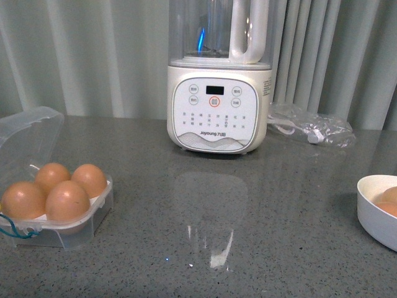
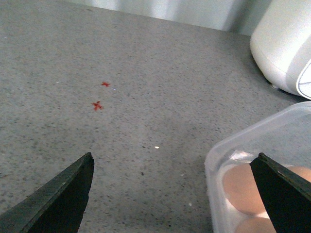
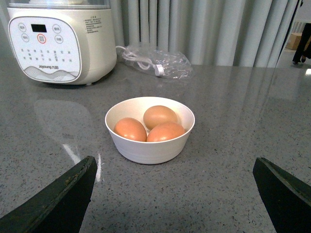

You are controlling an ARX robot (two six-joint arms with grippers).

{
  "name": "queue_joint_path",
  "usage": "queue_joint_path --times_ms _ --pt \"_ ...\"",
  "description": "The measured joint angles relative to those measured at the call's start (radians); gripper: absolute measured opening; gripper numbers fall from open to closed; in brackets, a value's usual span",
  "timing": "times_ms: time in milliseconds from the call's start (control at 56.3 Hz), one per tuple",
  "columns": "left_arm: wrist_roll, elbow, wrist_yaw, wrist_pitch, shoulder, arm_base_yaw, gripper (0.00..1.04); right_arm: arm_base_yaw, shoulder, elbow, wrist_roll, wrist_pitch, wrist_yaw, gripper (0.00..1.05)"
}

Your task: Put egg into box

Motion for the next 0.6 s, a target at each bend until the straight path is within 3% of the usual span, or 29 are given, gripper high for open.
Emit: queue_joint_path --times_ms 337,604 --pt "-0.043 -0.065 0.051 -0.042 -0.111 -0.207 0.98 0.000 0.000 0.000 0.000 0.000 0.000 0.98" --pt "-0.014 -0.064 0.071 -0.104 -0.208 -0.188 0.98 0.000 0.000 0.000 0.000 0.000 0.000 0.98"
